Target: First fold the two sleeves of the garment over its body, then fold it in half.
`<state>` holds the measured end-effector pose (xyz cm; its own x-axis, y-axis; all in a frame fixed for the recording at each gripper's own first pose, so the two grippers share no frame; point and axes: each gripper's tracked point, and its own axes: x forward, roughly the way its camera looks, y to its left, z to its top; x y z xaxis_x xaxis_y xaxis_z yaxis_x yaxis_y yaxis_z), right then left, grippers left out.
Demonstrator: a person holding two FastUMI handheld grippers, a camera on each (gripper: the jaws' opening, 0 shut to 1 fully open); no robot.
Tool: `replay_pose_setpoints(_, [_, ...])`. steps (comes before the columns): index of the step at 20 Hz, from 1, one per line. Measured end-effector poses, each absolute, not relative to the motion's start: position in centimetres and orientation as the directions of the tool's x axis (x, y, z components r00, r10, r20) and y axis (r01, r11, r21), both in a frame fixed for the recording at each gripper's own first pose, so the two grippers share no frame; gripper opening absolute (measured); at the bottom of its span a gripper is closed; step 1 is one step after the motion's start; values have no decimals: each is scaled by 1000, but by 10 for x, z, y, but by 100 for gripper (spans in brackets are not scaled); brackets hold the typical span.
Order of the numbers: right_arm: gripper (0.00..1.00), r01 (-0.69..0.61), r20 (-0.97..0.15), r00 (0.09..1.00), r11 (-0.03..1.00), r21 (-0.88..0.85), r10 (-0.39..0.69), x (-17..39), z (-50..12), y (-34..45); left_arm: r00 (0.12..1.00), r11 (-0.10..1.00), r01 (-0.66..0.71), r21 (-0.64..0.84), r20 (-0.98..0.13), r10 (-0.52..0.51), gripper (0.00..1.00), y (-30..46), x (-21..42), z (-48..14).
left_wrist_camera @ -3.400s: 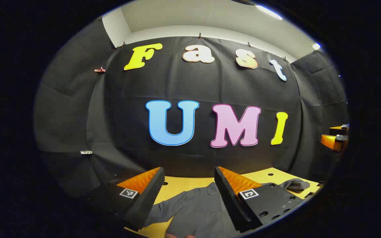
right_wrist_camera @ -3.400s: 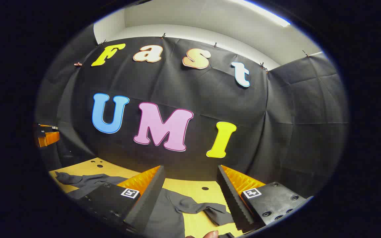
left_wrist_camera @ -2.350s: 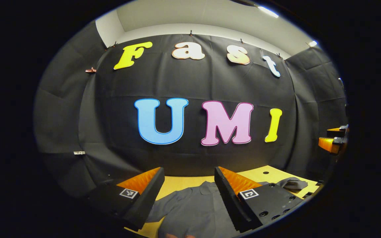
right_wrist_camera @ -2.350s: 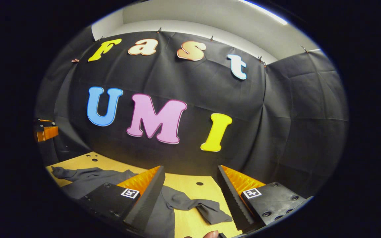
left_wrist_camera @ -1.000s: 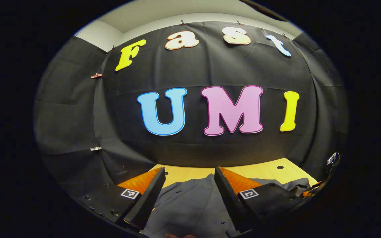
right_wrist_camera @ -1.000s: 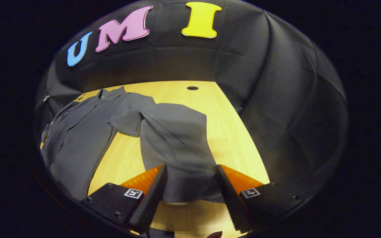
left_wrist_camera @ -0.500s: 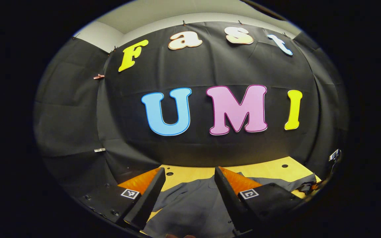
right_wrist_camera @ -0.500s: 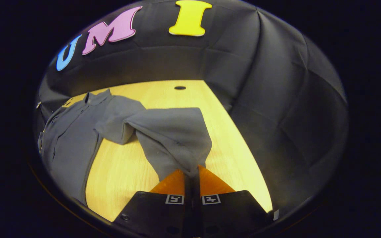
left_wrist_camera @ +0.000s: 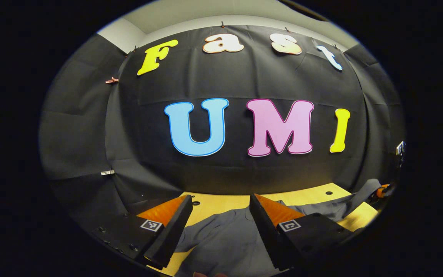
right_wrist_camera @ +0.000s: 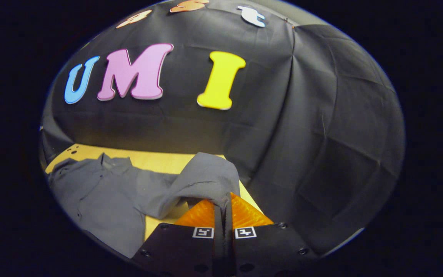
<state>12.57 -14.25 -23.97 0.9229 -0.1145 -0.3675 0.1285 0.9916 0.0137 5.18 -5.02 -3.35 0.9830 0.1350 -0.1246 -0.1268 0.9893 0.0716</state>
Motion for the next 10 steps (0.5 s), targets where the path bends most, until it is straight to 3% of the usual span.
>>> replay_pose_setpoints(5, [5, 57, -261, 964, 998, -4, -56, 148, -166, -51, 985, 991, -119, 55, -121, 125, 94, 11, 56, -45])
replay_pose_setpoints(10, [5, -72, -240, 969, 997, -39, 60, 170, -145, 67, 980, 989, -144, 40, -135, 148, 94, 77, 57, -71])
